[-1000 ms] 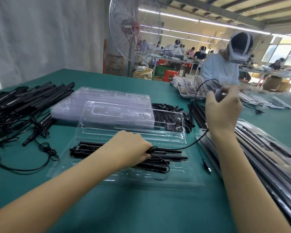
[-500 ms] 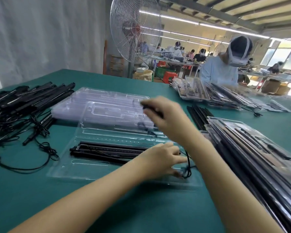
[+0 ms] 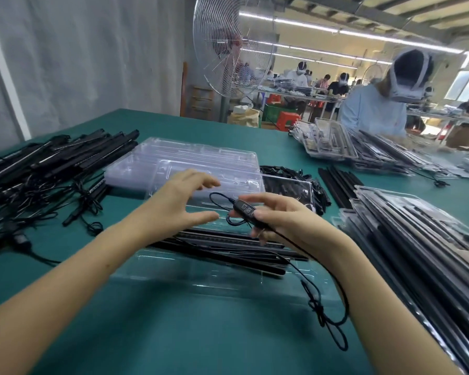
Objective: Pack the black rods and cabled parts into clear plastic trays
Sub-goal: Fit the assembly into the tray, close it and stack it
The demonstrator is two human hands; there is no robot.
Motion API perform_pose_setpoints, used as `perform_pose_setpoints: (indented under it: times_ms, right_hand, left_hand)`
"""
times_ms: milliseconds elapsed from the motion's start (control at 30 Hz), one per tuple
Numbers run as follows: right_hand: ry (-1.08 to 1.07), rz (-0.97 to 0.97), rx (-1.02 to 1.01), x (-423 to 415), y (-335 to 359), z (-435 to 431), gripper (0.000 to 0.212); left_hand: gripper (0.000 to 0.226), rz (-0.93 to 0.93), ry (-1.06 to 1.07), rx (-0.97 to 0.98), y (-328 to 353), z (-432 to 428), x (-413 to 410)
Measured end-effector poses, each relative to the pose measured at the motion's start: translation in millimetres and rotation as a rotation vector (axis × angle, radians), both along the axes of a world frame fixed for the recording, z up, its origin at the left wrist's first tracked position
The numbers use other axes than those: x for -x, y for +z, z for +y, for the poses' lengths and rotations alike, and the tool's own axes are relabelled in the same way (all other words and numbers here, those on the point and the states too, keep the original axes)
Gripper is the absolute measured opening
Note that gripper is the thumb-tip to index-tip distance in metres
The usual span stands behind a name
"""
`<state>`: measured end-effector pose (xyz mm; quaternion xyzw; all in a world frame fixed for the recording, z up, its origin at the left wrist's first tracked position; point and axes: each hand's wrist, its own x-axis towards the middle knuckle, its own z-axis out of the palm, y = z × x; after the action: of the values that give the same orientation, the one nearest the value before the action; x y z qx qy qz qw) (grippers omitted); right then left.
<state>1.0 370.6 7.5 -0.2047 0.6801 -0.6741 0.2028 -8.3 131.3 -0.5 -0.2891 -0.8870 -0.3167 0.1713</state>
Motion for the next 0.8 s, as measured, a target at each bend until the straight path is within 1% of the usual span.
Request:
perform_pose_setpoints:
  times_ms: [33, 67, 100, 133, 167, 200, 267, 333, 367, 400, 467, 567, 633, 700, 800]
  right_hand:
    - [0.052, 0.001, -0.011, -0.2, 1.2, 1.9, 0.031]
    - [0.092, 0.0, -0.028, -0.2, 3.4, 3.6, 0.029]
    - [0.122, -0.003, -0.062, -0.2, 6.4, 5.5, 0.027]
    - [0.132, 0.008, -0.135, -0.5, 9.6, 6.9, 0.025]
    - [0.11, 0.043, -0.258, -1.1, 12.3, 8.0, 0.023]
    - [0.055, 0.105, -0.417, -2.2, 15.0, 8.7, 0.021]
    - [-0.082, 0.283, -0.726, -5.2, 18.8, 7.9, 0.02]
    - [-0.155, 0.488, -0.934, -7.7, 17.4, 5.8, 0.025]
    - [-0.201, 0.594, -0.999, -9.4, 14.9, 4.4, 0.029]
    - [-0.282, 0.694, -1.023, -11.9, 13.7, 2.7, 0.027]
    - [-0.465, 0.855, -1.017, -17.2, 12.4, 3.3, 0.024]
    - [-0.648, 1.004, -1.078, -22.5, 10.7, 12.1, 0.035]
    - [-0.772, 1.1, -1.065, -23.3, 12.9, 19.2, 0.033]
    - [-0.882, 1.183, -1.006, -21.5, 19.8, 26.0, 0.028]
    - [-1.0, 1.266, -0.933, -18.0, 33.0, 37.3, 0.024]
  left_hand:
    - [0.053, -0.066, 0.036, 0.061, -3.4, -1.4, 6.5]
    - [0.056, -0.137, 0.052, 0.131, -7.7, -2.0, 12.8]
    - [0.047, -0.191, 0.053, 0.183, -13.1, -1.4, 18.3]
    - [0.032, -0.213, 0.052, 0.2, -17.9, 0.0, 22.5]
    - [0.019, -0.215, 0.055, 0.169, -21.7, 1.9, 25.0]
    - [0.016, -0.207, 0.063, 0.095, -24.7, 3.4, 26.3]
    - [0.023, -0.167, 0.085, -0.097, -23.2, 6.1, 26.6]
    - [0.03, -0.072, 0.09, -0.223, -13.0, 10.2, 23.3]
    - [0.03, -0.05, 0.074, -0.294, -7.2, 12.8, 21.7]
    - [0.03, -0.054, 0.044, -0.379, -1.8, 16.1, 20.5]
    - [0.032, -0.147, -0.046, -0.542, 8.0, 26.6, 17.4]
    - [0.038, -0.359, -0.18, -0.689, 18.0, 45.4, 14.7]
    - [0.04, -0.426, -0.215, -0.721, 20.8, 56.2, 14.8]
    - [0.038, -0.443, -0.251, -0.729, 24.0, 66.1, 14.7]
    - [0.034, -0.364, -0.271, -0.68, 31.7, 79.9, 13.1]
